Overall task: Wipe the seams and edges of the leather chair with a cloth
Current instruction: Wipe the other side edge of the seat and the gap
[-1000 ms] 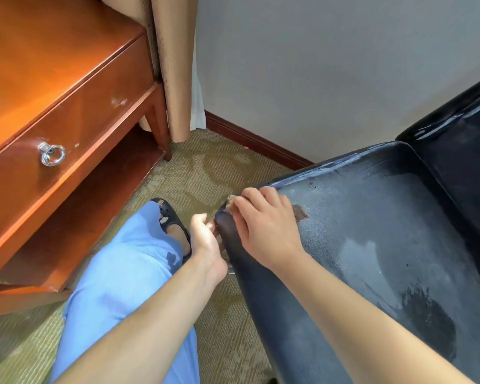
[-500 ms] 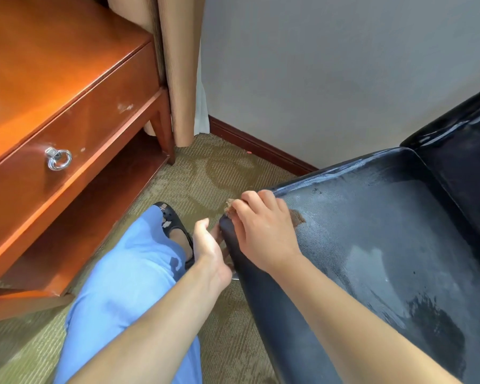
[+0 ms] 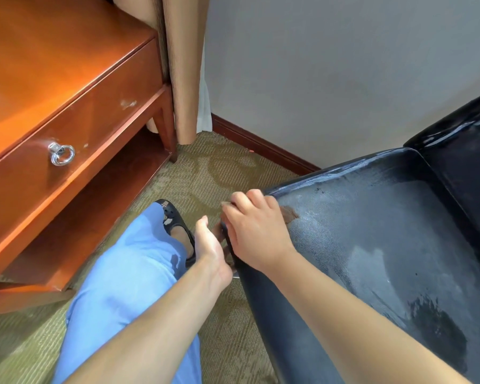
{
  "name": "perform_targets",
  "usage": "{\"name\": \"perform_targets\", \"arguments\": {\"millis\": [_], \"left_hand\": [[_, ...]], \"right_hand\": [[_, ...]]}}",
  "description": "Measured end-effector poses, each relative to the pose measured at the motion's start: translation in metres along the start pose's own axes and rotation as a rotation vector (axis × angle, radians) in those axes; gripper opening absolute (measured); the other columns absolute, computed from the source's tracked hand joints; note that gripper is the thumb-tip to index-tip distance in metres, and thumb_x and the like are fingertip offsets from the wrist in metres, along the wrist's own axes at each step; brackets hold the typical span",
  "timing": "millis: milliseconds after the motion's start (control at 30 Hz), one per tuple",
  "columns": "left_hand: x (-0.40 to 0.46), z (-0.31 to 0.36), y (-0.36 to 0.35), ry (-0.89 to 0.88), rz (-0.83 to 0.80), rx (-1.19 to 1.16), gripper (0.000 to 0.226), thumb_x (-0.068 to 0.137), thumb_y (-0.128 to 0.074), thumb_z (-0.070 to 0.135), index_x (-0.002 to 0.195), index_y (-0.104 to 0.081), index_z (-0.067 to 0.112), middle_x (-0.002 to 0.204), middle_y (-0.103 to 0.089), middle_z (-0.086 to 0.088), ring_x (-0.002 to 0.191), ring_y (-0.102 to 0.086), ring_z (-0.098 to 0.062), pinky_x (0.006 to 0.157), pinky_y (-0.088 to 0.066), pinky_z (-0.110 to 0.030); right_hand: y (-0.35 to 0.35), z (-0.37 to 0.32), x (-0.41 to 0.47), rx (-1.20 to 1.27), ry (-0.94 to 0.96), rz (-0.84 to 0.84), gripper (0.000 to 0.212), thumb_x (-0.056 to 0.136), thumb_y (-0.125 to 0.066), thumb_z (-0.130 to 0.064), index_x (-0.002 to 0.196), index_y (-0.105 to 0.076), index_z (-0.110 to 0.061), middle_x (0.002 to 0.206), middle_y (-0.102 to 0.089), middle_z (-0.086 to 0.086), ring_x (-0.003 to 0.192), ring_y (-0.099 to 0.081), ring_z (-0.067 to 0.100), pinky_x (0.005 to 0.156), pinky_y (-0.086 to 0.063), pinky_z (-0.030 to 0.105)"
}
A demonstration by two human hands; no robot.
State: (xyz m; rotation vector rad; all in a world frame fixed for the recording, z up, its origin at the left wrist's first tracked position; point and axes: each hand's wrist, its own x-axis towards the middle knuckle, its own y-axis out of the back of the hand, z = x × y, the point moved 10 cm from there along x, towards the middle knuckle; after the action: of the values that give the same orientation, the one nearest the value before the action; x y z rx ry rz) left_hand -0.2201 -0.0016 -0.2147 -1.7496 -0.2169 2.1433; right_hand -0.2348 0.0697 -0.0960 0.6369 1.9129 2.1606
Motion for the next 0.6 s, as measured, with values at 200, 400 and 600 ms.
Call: {"name": "perform_targets", "arguments": {"millis": [200,400,600], "left_hand": [[-0.006,0.003,-0.003,-0.014,-0.028,0.050,0.057,0.095,-0.025,0.060,0.123,-0.062,0.027,0.108,-0.065,-0.001,0.098,-0.057,-0.018,0.071,-0.042,-0.035],[-0.005,0.004,-0.002,-0.034,-0.011,0.077,0.056,0.095,-0.027,0.061,0.118,-0.065,0.027,0.107,-0.067,0.002,0.102,-0.057,-0.018,0.076,-0.043,-0.035],[-0.002,0.006,-0.003,-0.075,-0.026,0.044,0.053,0.092,-0.037,0.058,0.112,-0.068,0.020,0.117,-0.069,-0.010,0.109,-0.063,-0.028,0.099,-0.046,-0.041]], "right_hand": [[0.019,0.048,-0.004,0.089,-0.359,0.130,0.020,0.086,-0.051,-0.031,0.087,-0.066,-0.019,0.088,-0.060,-0.001,0.081,-0.052,0.027,0.065,-0.038,0.037],[0.010,0.021,-0.005,0.058,0.008,0.080,0.020,0.086,-0.056,-0.030,0.098,-0.069,-0.020,0.096,-0.061,-0.003,0.085,-0.052,0.025,0.067,-0.035,0.033],[0.005,0.001,-0.004,0.056,-0.079,0.056,0.013,0.081,-0.059,-0.031,0.087,-0.066,-0.022,0.092,-0.060,-0.004,0.085,-0.050,0.025,0.067,-0.032,0.036]]}}
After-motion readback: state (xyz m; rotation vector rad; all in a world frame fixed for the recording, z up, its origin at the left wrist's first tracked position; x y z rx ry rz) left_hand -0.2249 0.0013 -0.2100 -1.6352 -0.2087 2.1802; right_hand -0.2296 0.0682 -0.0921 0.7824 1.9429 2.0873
